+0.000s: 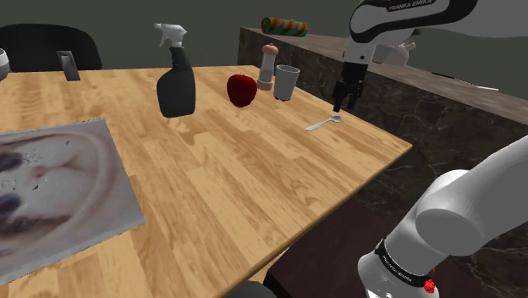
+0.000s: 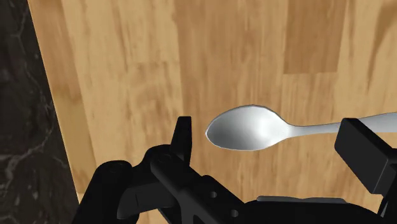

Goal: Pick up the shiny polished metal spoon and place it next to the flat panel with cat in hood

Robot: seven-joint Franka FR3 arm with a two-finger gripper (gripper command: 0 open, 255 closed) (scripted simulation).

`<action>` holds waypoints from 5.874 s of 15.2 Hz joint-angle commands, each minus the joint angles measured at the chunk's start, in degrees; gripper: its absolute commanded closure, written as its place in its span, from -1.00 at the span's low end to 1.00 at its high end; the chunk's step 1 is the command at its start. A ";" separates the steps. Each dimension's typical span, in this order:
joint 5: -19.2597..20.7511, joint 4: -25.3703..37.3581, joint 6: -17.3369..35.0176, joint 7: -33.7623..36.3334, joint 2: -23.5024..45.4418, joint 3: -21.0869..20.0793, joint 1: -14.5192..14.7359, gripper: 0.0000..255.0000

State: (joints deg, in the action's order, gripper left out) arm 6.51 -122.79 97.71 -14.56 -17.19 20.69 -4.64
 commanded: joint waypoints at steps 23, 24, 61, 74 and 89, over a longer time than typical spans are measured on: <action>0.09 -4.74 5.84 -0.73 1.45 0.91 -0.29 1.00; 0.09 -4.73 5.84 -0.74 1.45 0.91 -0.29 1.00; -10.03 -6.61 -7.57 26.13 -13.74 -20.05 9.04 1.00; -18.97 -2.88 -5.12 44.12 -9.75 -34.23 15.78 1.00; -19.40 14.48 -0.85 66.65 8.41 -50.40 21.45 1.00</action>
State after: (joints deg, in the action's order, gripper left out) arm -13.14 -109.60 96.54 50.00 -10.12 -28.43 16.21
